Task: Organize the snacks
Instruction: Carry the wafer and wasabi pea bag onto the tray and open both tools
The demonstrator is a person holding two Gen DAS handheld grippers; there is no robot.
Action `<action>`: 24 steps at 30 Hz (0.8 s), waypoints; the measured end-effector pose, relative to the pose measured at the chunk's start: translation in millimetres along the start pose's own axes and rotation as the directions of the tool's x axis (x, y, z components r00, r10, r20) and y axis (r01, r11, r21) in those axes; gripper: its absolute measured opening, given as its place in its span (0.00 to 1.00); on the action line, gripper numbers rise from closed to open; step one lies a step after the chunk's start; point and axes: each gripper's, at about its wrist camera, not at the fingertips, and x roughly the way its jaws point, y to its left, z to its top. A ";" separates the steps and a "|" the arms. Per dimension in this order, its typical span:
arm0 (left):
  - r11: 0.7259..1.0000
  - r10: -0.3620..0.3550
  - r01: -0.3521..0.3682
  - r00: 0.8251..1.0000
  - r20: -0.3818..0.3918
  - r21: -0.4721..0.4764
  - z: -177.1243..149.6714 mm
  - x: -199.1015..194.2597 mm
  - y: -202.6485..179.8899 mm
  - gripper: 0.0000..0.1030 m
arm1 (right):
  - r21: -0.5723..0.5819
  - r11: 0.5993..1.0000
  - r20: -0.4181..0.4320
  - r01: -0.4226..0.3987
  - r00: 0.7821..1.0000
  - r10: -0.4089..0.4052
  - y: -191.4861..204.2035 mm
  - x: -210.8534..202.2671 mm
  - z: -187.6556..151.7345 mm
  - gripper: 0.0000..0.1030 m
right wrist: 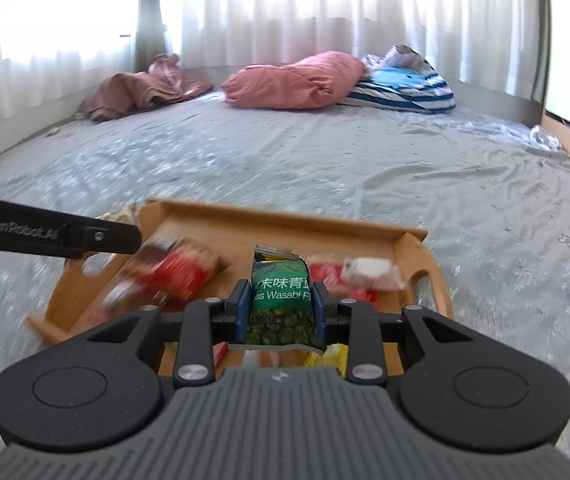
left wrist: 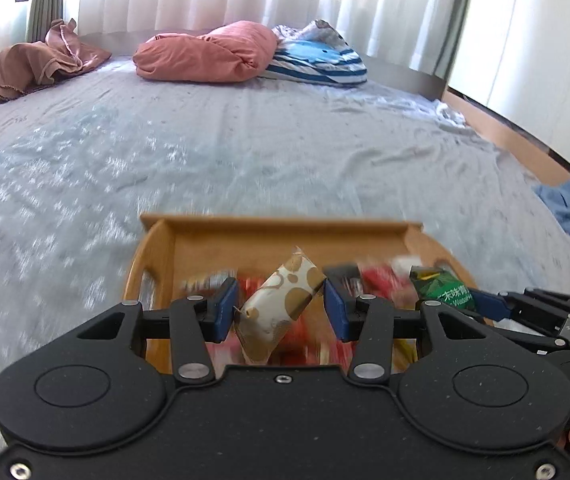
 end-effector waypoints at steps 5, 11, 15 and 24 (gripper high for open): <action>0.999 0.043 -0.043 0.999 -0.017 -0.012 22.3 48.8 -1.9 0.43 | 0.078 0.997 -0.032 0.014 0.999 -0.011 -20.8 45.5 27.1 0.35; 0.991 0.132 -0.132 0.988 -0.079 0.000 26.8 105.5 -1.0 0.43 | 0.115 0.992 -0.083 0.059 0.995 -0.049 -33.0 94.1 38.8 0.35; 0.990 0.132 -0.136 0.985 -0.114 -0.023 26.4 129.1 4.1 0.43 | 0.098 0.991 -0.107 0.089 0.991 -0.078 -34.3 117.3 39.9 0.35; 0.989 0.146 -0.146 0.982 -0.117 0.010 20.9 146.9 3.5 0.41 | 0.119 0.990 -0.140 0.081 0.988 -0.064 -33.5 141.3 32.0 0.35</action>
